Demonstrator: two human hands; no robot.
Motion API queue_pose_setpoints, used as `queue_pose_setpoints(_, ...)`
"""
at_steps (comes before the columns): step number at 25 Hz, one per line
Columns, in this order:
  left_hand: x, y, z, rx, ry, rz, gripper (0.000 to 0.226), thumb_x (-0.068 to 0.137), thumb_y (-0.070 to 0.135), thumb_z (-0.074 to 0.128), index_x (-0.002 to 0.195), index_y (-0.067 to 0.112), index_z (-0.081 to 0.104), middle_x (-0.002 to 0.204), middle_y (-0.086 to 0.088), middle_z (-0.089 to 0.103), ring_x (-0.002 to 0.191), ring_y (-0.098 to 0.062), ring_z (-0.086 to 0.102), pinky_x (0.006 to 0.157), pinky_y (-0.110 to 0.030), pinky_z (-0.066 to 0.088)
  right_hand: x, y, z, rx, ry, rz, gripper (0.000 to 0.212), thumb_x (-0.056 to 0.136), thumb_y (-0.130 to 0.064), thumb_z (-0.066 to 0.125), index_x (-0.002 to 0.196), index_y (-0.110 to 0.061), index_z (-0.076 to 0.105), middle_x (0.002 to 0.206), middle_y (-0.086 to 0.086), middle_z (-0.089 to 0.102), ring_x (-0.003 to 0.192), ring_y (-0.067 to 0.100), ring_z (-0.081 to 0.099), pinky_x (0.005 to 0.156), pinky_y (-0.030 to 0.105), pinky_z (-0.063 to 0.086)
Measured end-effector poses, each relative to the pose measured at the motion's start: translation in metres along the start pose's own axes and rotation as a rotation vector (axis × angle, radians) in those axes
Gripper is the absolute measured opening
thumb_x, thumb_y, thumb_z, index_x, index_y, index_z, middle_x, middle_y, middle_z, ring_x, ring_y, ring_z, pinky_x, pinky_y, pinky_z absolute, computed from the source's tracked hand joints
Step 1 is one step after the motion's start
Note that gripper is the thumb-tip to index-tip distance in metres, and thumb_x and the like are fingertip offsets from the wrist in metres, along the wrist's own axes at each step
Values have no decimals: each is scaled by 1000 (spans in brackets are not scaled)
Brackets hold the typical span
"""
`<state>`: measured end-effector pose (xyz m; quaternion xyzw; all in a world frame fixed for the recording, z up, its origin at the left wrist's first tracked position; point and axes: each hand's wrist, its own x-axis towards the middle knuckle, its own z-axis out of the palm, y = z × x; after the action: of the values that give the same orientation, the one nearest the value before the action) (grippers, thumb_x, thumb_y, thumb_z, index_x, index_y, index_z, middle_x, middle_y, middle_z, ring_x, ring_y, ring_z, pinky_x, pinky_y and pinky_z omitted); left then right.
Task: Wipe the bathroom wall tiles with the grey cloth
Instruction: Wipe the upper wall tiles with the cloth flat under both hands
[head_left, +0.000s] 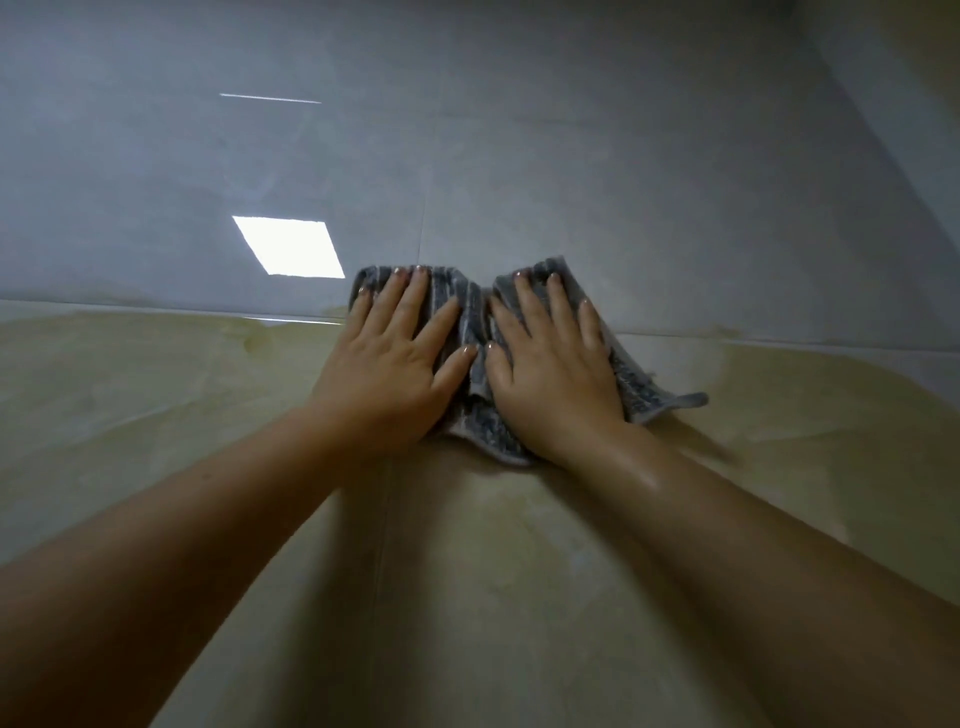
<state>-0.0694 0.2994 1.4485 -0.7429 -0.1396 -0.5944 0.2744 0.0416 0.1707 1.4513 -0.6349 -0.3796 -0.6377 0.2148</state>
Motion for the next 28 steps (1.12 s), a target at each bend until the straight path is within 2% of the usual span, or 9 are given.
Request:
queue_pose_setpoints(2,-38,7,5,34,1,26,72,87,68,-8,151,36,-13,164,-1,-20,149,-17,-24,122,-38,-14,-31,9,2,-30,19,-97,60,97,-45,10,155,-29,6,163,-2,-5,149,20,-12,119,42,-11)
queue_pose_setpoints(4,-35,10,9,33,-15,5,74,87,69,-7,154,37,-13,164,-2,-18,150,-18,-23,122,-39,-13,-31,24,0,-50,1,-4,62,95,-48,8,154,-29,3,163,0,-6,149,21,-12,120,43,-9)
queue_pose_setpoints(7,21,1,-3,-12,-33,-67,71,94,69,5,156,37,-7,166,-5,-14,151,-20,-18,123,-42,-10,13,17,-3,4,-45,183,59,100,-48,16,154,-31,0,163,2,-11,148,24,-16,120,47,-10)
queue_pose_setpoints(9,33,-9,-8,7,-36,-76,68,96,65,5,156,35,-5,166,-4,-13,152,-19,-17,122,-40,-11,31,-4,-3,25,-39,144,58,101,-48,17,154,-32,1,163,1,-11,148,25,-16,119,47,-11)
queue_pose_setpoints(12,-8,-14,-1,52,-2,-40,71,89,64,-3,152,33,-11,165,-2,-15,151,-16,-20,120,-35,-15,11,-14,4,10,5,-46,57,100,-46,19,154,-32,4,163,0,-8,149,23,-13,119,45,-12)
queue_pose_setpoints(14,-21,-4,5,46,-5,-46,71,88,68,-4,151,36,-13,165,-3,-16,150,-18,-21,122,-38,-13,-6,12,5,-4,14,-71,58,100,-49,20,154,-35,4,163,0,-7,149,22,-13,119,43,-11)
queue_pose_setpoints(20,29,101,12,-15,-8,17,70,96,67,5,156,34,-9,165,-8,-18,150,-25,-22,123,-48,-10,-28,114,-16,-31,-8,298,63,98,-57,18,154,-35,-1,163,3,-11,148,23,-15,120,44,-9)
queue_pose_setpoints(24,0,92,17,41,-30,53,78,84,73,-10,153,37,-17,164,-5,-21,149,-22,-24,122,-44,-13,-54,103,-10,-49,6,204,62,99,-56,18,154,-35,-1,162,2,-13,148,23,-17,118,44,-12)
queue_pose_setpoints(28,39,119,14,-4,-29,-60,74,93,72,3,156,36,-9,165,-9,-16,151,-25,-19,123,-46,-10,-28,133,-18,-29,-38,193,61,99,-57,18,153,-36,-3,162,1,-12,148,23,-17,118,44,-11)
